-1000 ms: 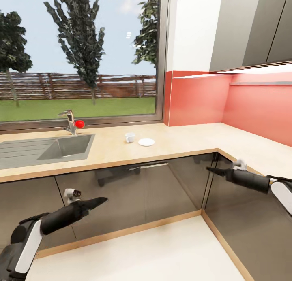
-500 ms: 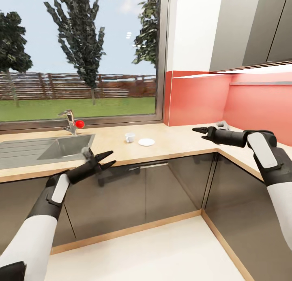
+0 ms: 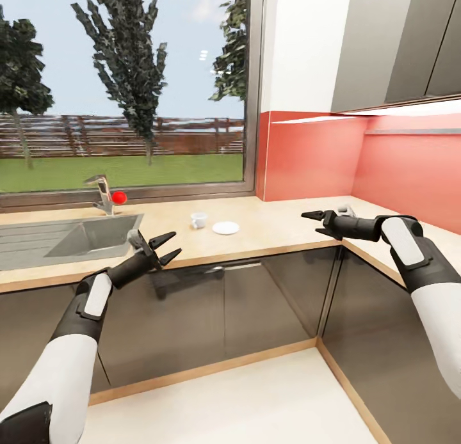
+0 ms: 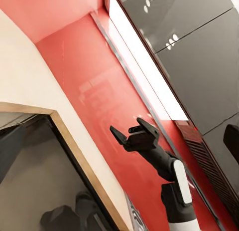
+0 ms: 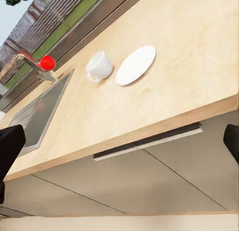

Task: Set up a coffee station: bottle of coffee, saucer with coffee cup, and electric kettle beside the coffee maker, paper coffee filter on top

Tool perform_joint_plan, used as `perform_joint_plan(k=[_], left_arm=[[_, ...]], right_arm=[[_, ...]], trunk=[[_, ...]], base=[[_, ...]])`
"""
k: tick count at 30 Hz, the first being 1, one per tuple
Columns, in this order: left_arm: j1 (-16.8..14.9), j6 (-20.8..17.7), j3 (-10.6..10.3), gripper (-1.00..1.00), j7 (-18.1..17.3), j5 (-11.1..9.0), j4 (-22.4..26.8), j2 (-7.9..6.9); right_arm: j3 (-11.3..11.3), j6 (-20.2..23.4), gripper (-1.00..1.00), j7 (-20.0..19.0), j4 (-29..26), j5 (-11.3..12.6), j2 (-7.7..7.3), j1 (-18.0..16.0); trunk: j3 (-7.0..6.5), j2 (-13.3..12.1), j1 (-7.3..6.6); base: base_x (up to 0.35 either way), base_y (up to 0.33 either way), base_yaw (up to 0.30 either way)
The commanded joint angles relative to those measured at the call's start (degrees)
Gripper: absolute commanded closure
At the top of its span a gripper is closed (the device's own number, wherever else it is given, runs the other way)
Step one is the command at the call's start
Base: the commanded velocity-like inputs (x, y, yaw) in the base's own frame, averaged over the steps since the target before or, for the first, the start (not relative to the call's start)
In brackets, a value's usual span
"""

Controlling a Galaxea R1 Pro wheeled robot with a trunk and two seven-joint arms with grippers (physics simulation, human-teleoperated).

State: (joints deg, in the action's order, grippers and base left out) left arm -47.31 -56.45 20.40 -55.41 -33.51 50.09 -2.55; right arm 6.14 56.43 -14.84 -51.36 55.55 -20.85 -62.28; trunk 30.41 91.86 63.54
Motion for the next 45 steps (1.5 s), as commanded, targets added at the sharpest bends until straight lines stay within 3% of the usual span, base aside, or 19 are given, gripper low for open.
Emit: perform_joint_plan(k=[1,2,5,21,36,45], left_arm=[[-0.06,-0.23,0.08,-1.00,-0.22,0.12,-0.04,0.68],[-0.06,-0.23,0.08,-1.00,-0.23,0.12,-0.10,1.73],[-0.06,-0.24,0.12,-1.00,-0.23,0.12,-0.03,1.96],[-0.06,-0.24,0.16,-1.00,-0.32,0.12,-0.09,2.03],[-0.06,-0.24,0.16,-1.00,-0.32,0.12,-0.23,2.03],[-0.06,-0.22,0.16,-1.00,-0.32,0.12,-0.29,2.03]], right_arm=[[0.10,0.06,-1.00,-0.61,0.08,-0.54,-0.03,-0.04],[0.10,0.03,-1.00,-0.63,0.18,-0.56,0.01,-0.03],[0.10,0.01,-1.00,-0.63,0.20,-0.54,0.02,-0.03],[0.19,-0.17,-1.00,-0.81,1.12,-0.44,0.11,0.06],[0.19,-0.18,-1.00,-0.81,2.31,-0.36,0.11,0.06],[0.19,-0.24,-1.00,-0.81,3.54,-0.33,0.18,0.06]], trunk=[[0.06,0.03,0.01],[0.06,0.03,0.01],[0.06,0.03,0.01],[0.06,0.03,0.01],[0.06,0.03,0.01],[0.06,0.03,0.01]], base=[[0.091,-0.100,0.202],[0.054,-0.039,0.120],[0.141,-0.104,0.065],[0.169,-0.150,0.008],[0.122,-0.086,0.226],[0.179,-0.057,0.023]])
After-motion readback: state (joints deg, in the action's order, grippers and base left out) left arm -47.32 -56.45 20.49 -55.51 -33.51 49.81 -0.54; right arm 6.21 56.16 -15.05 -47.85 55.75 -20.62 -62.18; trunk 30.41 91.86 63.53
